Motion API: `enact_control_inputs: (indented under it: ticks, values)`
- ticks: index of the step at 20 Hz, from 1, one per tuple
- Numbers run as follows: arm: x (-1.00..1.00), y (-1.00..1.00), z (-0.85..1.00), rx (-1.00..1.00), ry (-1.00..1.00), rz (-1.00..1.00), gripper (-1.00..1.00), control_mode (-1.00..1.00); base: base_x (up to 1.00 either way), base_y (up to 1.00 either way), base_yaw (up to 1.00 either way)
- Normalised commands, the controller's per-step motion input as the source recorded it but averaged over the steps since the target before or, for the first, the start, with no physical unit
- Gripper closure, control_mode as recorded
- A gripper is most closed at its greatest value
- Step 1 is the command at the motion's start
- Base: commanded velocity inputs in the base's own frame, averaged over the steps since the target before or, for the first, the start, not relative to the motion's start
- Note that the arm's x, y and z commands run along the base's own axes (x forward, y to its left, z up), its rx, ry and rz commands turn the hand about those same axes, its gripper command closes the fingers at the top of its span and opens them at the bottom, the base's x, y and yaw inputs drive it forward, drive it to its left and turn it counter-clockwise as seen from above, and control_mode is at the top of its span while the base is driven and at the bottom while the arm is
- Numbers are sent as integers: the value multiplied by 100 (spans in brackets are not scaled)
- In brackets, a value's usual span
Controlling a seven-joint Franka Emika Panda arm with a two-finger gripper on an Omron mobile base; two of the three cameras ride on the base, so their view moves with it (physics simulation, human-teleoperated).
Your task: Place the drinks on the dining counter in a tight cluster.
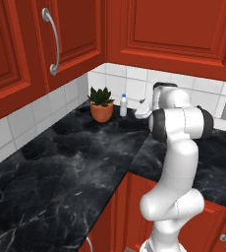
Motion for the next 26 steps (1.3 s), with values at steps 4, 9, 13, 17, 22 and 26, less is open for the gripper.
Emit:
enact_control_inputs:
  ticks: [4,9,13,17,22,26]
  values:
    - [20,0,-7,0,-1,0,-100,-100,0,0,0]
    - [18,0,-9,0,-4,1,-100,-100,0,0,0]
    - [18,0,-11,0,-3,1,-100,-100,0,0,0]
    - [21,0,-12,0,-1,1,-100,-100,0,0,0]
    - [16,0,-6,0,-1,2,-100,-100,0,0,0]
    - [19,0,-3,0,-1,2,-100,-100,0,0,0]
